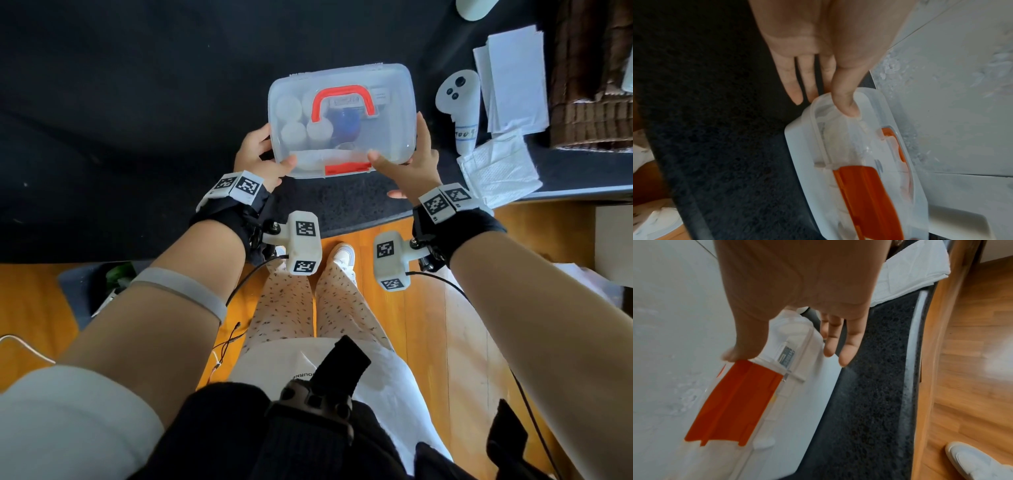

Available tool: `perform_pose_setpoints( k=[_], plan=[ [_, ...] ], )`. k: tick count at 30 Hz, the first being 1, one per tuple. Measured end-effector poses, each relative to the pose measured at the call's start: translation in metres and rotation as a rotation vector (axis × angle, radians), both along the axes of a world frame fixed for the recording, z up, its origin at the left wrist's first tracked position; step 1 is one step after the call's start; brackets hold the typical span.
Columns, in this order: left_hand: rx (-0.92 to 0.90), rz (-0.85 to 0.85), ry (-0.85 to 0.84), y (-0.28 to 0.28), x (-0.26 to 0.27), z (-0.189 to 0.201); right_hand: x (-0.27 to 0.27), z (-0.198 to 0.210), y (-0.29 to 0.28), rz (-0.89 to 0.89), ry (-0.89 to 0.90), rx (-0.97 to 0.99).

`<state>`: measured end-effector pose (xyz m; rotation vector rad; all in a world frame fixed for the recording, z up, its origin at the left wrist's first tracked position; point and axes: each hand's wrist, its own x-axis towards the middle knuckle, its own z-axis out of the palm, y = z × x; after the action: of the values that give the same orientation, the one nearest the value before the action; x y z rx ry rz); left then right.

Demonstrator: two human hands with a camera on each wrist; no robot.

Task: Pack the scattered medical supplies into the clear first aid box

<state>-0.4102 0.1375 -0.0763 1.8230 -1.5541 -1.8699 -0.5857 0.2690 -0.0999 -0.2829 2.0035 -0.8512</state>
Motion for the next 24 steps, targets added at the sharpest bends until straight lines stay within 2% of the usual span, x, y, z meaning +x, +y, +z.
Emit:
perform_pose_setpoints(
  k=[8,14,24],
  plan=[
    [-0.064,-0.020,0.036,0.003,0.003,-0.003,0.002,-0.016,0.007,0.059,0.116,-0.068],
    [-0.061,-0.034,0.064,0.003,0.000,-0.005,0.017,-0.023,-0.002,0.056,0.385,-0.083],
    [-0.017,0.009,0.086,0.001,-0.002,-0.007,0.022,-0.024,-0.012,-0.035,0.435,-0.052]
  ],
)
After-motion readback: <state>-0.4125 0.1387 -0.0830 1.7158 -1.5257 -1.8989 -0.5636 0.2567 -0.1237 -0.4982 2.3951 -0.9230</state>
